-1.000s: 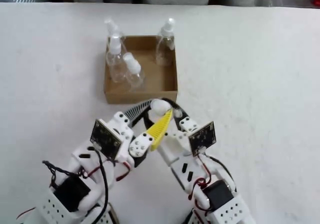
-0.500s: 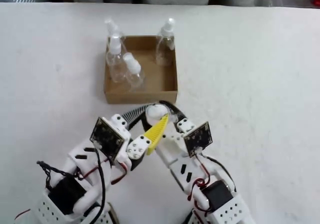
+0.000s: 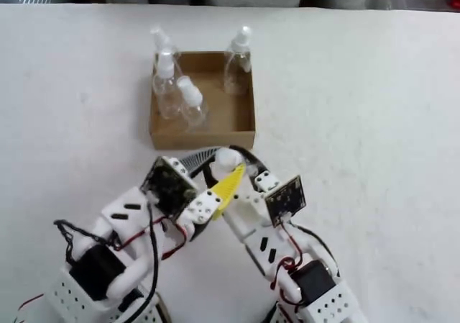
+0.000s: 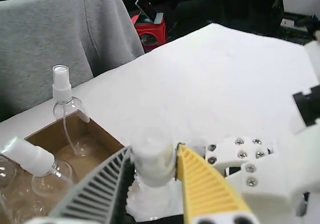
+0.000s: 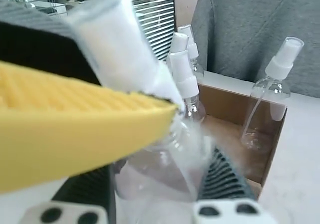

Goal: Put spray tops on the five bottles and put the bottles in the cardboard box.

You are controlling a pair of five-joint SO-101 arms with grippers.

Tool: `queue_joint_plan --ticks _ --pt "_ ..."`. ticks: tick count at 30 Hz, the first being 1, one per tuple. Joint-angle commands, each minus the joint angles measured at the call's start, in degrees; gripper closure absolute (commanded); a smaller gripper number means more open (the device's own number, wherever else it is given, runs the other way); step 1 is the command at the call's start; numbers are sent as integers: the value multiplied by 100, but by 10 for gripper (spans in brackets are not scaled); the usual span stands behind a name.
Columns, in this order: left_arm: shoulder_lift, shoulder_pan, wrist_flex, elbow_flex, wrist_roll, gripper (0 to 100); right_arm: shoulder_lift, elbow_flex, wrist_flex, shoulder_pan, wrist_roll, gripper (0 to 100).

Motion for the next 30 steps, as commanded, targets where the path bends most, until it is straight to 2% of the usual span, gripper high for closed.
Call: queue_joint_plan --ticks 1,4,8,24,30 --pt "470 31 53 -580 -158 977 -75 44 -4 -119 62 982" --pt "470 31 123 -774 -176 977 -66 44 -4 -119 70 982" --pt "470 31 607 -958 -193 977 -66 44 -4 -119 70 982" --pt "523 -22 686 -1530 -202 978 -57 44 66 -127 70 982" --pt "963 -13 1099 -1908 -202 978 -57 44 66 -127 70 982"
